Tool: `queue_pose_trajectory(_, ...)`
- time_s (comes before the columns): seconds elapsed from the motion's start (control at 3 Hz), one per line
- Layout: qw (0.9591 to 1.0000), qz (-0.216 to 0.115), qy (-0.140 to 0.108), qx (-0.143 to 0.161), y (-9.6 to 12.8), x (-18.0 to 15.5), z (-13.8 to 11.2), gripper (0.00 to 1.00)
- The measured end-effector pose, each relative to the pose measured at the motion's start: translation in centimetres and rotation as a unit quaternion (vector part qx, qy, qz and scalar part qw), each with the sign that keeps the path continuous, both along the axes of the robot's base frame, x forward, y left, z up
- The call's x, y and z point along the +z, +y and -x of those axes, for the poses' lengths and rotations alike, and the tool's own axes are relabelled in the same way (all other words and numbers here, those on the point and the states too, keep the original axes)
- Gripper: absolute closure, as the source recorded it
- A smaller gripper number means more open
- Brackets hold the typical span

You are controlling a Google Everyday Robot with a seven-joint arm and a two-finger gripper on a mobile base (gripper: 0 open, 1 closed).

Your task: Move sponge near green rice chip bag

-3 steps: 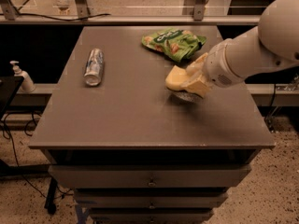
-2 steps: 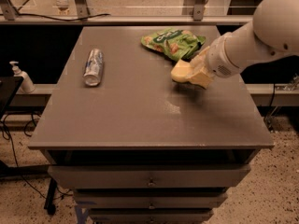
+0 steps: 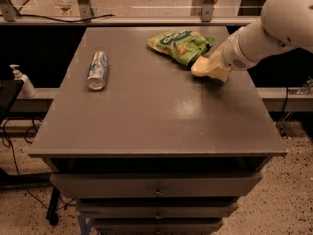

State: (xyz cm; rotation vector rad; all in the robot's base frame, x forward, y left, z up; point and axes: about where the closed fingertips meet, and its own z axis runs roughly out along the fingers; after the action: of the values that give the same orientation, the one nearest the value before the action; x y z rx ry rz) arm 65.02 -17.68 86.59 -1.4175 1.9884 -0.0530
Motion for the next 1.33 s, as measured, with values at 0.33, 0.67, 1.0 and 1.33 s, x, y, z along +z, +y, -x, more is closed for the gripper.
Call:
queue_pose_trajectory(0.33, 0.9999, 0.009, 0.004, -0.005, -0.9, -0.4, -1.1, 0.82)
queue_pose_trajectory(0.67, 0.9999, 0.011, 0.004, -0.005, -1.0, -0.5, -1.6, 0.59)
queue_pose_trajectory(1.0, 1.0000, 0.007, 0.003, -0.005, -0.8, -0.5, -2.0, 0.36)
queue_pose_trajectory(1.33, 1.0000, -0.001, 0.003, -0.004, -0.4, -0.6, -2.2, 0.13)
